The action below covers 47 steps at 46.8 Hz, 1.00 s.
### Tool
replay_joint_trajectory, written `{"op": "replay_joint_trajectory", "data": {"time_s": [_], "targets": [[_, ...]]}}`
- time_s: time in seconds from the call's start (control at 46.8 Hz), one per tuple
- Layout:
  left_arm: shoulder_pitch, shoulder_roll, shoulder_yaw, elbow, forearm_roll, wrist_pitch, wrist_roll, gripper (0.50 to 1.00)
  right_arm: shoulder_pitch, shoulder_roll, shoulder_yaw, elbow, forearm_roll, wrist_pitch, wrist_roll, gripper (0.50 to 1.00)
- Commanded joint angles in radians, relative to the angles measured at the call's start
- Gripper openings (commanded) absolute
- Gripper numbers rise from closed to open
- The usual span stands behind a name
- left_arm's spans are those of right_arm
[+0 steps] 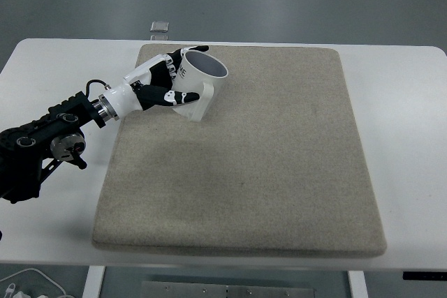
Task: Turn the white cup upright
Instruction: 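Lower the mug base onto the pad with the left hand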
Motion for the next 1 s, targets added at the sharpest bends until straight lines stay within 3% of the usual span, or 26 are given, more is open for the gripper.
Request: {"op": "replay_joint_trajectory", "data": {"time_s": [0.0, 0.085, 0.171, 0.214, 0.32, 0.363, 0.747, 0.982], "targets": [[0.002, 0.0, 0.002, 0.0, 0.003, 0.0, 0.0, 0.653, 0.0, 0.0, 0.0, 0.0, -0.001, 0.0, 0.0, 0.93], [0.003, -0.005, 0.007, 0.0, 0.008, -0.002, 0.0, 0.75, 0.0, 0.0, 0.0, 0.0, -0.001, 0.0, 0.0, 0.93], [0.003, -0.009, 0.01, 0.002, 0.011, -0.002, 0.0, 0.79, 0.0, 0.0, 0.0, 0.0, -0.001, 0.0, 0.0, 0.93], [0.003, -0.009, 0.01, 0.002, 0.011, -0.002, 0.0, 0.859, 0.0, 0.0, 0.0, 0.0, -0.001, 0.0, 0.0, 0.93], [0.005, -0.011, 0.011, 0.002, 0.012, -0.002, 0.0, 0.891, 0.0, 0.0, 0.0, 0.0, 0.001, 0.0, 0.0, 0.93], [0.005, -0.011, 0.013, 0.002, 0.012, -0.002, 0.0, 0.928, 0.0, 0.0, 0.0, 0.0, 0.001, 0.0, 0.0, 0.93], [0.005, -0.015, 0.027, 0.003, 0.012, -0.011, 0.0, 0.988, 0.0, 0.0, 0.0, 0.0, -0.001, 0.0, 0.0, 0.93], [0.005, -0.015, 0.033, 0.003, 0.011, -0.011, 0.0, 0.99, 0.0, 0.0, 0.0, 0.0, -0.001, 0.0, 0.0, 0.93]]}}
